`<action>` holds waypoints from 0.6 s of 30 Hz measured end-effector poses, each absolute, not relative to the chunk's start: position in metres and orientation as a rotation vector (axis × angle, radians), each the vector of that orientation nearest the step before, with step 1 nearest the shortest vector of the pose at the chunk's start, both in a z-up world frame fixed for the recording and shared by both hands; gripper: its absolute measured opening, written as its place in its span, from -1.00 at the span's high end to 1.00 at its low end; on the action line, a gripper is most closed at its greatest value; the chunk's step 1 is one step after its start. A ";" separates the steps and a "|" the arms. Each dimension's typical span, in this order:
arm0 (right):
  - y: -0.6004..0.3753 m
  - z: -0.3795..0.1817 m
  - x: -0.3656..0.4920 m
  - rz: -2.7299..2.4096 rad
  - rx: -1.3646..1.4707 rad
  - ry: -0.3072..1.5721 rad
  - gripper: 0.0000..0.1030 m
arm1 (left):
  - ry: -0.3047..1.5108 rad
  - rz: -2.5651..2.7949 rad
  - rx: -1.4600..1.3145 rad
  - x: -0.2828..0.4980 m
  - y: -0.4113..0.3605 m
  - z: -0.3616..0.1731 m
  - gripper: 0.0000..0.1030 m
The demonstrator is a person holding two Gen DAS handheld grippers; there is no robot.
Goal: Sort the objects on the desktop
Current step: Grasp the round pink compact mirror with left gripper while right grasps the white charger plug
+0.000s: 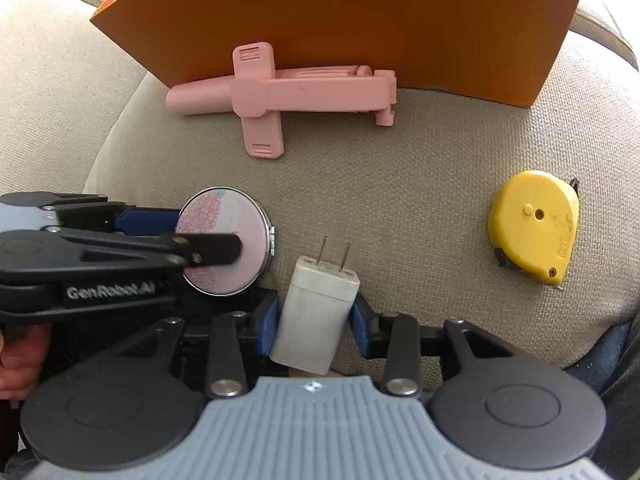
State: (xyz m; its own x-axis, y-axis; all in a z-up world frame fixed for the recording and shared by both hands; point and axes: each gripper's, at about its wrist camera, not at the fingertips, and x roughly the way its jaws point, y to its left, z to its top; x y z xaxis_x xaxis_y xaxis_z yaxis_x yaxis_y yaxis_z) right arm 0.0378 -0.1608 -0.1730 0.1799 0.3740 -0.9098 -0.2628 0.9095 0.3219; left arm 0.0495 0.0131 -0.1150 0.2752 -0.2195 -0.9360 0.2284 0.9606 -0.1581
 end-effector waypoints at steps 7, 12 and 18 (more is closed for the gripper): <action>-0.162 -0.168 0.032 0.449 0.081 1.292 0.22 | 1.173 -0.359 -0.027 0.026 0.022 -0.085 0.68; -0.164 -0.166 0.030 0.441 0.082 1.275 0.22 | 1.154 -0.397 -0.041 0.024 0.009 -0.078 0.69; -0.165 -0.168 0.026 0.435 0.080 1.279 0.22 | 1.155 -0.408 -0.037 0.024 -0.005 -0.083 0.69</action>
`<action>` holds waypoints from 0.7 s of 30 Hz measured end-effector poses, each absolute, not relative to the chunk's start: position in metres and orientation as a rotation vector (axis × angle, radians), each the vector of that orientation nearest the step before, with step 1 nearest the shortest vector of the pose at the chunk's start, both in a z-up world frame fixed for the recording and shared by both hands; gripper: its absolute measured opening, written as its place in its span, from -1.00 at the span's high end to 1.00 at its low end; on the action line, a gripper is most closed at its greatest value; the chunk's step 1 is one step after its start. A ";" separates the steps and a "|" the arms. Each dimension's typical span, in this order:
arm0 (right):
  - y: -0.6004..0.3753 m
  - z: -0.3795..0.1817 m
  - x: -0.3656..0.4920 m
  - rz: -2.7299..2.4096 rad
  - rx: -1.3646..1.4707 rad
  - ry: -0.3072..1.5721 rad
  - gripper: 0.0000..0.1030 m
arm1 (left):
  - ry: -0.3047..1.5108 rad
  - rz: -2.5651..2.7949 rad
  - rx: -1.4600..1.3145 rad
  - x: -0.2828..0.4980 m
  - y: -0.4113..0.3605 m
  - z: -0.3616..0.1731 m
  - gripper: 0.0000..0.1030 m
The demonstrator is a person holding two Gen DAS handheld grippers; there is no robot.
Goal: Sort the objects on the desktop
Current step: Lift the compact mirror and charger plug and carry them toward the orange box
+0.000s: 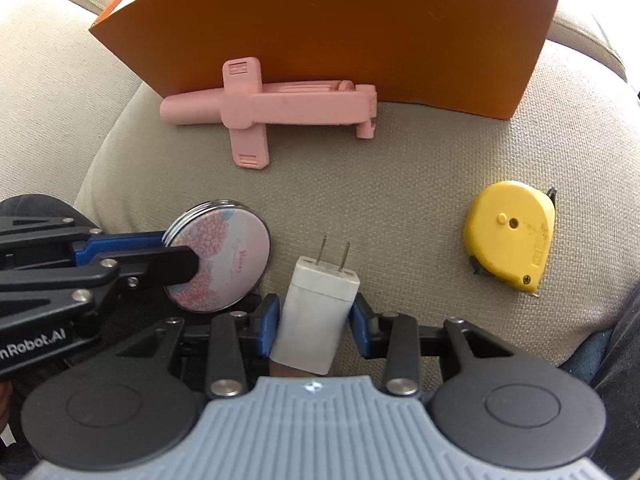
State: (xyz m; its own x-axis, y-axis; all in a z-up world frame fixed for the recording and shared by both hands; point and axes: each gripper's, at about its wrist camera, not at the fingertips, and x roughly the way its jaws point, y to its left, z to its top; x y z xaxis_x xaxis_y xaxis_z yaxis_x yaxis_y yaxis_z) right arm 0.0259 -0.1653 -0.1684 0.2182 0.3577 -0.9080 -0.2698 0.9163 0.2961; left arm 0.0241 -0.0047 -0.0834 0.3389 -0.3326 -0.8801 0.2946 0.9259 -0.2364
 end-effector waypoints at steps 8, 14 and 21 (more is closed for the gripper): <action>-0.167 -0.169 0.021 0.432 0.089 1.279 0.22 | 1.146 -0.384 -0.042 0.025 -0.012 -0.096 0.72; -0.174 -0.158 0.018 0.431 0.106 1.253 0.23 | 1.117 -0.391 -0.069 0.022 -0.010 -0.084 0.72; -0.209 -0.123 0.040 0.431 0.122 1.160 0.28 | 1.017 -0.443 -0.104 0.024 -0.012 -0.038 0.72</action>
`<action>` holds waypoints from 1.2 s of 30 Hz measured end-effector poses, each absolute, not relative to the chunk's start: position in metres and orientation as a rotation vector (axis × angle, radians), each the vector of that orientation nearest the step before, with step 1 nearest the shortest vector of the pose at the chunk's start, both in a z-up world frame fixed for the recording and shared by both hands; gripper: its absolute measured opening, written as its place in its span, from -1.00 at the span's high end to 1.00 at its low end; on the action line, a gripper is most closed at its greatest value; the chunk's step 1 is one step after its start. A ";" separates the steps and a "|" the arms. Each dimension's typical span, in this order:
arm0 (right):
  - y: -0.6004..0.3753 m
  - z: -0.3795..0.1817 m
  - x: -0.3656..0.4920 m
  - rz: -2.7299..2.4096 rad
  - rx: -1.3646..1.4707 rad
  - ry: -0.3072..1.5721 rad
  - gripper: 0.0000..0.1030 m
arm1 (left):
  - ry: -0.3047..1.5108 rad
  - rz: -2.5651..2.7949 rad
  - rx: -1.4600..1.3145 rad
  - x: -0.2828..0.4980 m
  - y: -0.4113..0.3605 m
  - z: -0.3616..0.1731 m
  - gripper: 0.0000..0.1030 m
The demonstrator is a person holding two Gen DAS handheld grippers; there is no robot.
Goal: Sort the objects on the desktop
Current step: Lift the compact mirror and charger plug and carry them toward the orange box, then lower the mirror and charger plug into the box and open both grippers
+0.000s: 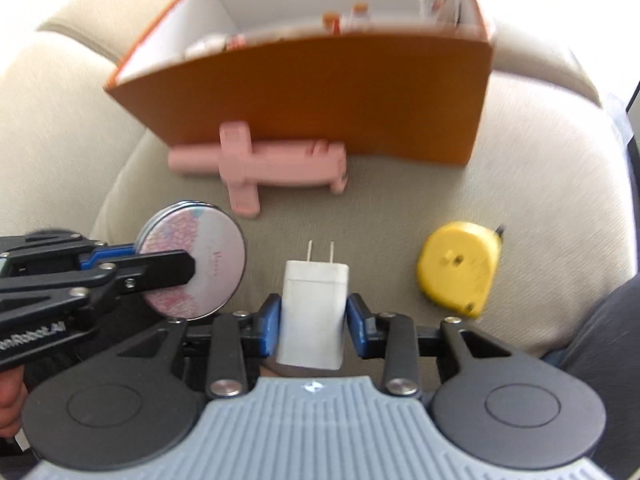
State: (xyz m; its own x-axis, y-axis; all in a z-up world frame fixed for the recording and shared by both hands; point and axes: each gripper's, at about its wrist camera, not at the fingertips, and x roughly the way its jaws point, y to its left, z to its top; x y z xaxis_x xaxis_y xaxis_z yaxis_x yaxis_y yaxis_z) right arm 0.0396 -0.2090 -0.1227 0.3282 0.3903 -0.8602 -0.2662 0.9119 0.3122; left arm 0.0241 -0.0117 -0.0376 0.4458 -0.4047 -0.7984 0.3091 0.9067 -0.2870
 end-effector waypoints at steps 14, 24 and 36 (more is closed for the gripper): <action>-0.255 -0.018 0.089 0.395 0.096 0.916 0.28 | 0.867 -0.549 -0.118 0.086 -0.040 0.036 0.72; -0.270 -0.013 0.137 0.314 0.065 0.883 0.28 | 0.953 -0.585 -0.230 0.156 -0.068 0.006 0.72; -0.270 -0.025 0.177 0.299 0.033 0.921 0.28 | 1.152 -0.604 -0.366 0.199 -0.081 -0.071 0.72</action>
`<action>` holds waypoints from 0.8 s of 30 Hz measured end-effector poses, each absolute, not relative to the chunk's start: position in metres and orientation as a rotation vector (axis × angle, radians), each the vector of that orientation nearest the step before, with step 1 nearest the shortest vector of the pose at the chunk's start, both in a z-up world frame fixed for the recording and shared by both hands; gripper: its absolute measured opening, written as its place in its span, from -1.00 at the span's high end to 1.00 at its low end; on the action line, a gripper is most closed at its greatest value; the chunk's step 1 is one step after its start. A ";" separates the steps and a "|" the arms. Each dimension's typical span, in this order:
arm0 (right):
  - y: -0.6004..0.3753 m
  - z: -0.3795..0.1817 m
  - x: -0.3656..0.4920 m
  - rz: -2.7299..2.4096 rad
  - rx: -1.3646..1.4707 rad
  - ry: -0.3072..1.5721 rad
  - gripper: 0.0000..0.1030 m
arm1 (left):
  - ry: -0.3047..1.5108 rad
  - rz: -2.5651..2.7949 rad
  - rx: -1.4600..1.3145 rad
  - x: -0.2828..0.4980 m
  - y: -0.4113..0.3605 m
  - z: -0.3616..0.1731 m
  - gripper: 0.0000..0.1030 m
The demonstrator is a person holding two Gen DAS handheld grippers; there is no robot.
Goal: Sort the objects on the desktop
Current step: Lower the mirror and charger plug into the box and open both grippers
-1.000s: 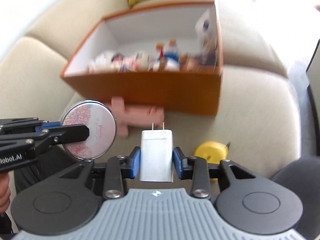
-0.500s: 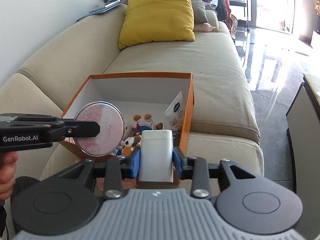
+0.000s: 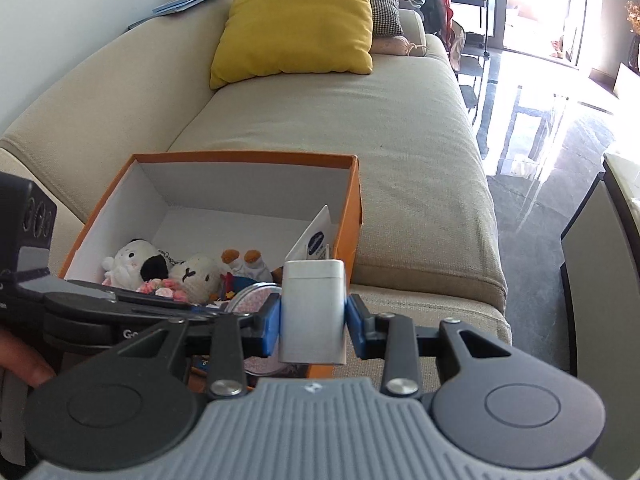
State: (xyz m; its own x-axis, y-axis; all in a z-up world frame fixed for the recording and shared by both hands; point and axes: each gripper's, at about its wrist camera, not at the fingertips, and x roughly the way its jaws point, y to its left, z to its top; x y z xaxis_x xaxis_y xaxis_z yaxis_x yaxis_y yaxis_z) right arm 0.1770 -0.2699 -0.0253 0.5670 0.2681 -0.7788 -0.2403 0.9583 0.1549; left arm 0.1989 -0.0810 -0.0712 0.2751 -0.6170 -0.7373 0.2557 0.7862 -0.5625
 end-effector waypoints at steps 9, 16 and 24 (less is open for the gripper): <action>-0.259 -0.031 0.183 0.304 -0.001 0.946 0.28 | 1.154 -0.532 -0.268 0.197 -0.083 -0.077 0.46; -0.255 -0.034 0.182 0.290 -0.008 0.958 0.28 | 1.117 -0.527 -0.120 0.184 -0.100 -0.071 0.23; -0.254 -0.029 0.182 0.307 -0.017 0.958 0.28 | 1.046 -0.540 -0.131 0.173 -0.082 -0.055 0.23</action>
State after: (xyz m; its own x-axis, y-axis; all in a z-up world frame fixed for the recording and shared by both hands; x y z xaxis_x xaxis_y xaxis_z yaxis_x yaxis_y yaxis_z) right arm 0.1822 -0.2539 -0.0291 0.5353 0.2503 -0.8068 -0.2652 0.9566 0.1208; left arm 0.1730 -0.0822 -0.0552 0.3840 -0.4830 -0.7869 0.3615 0.8629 -0.3532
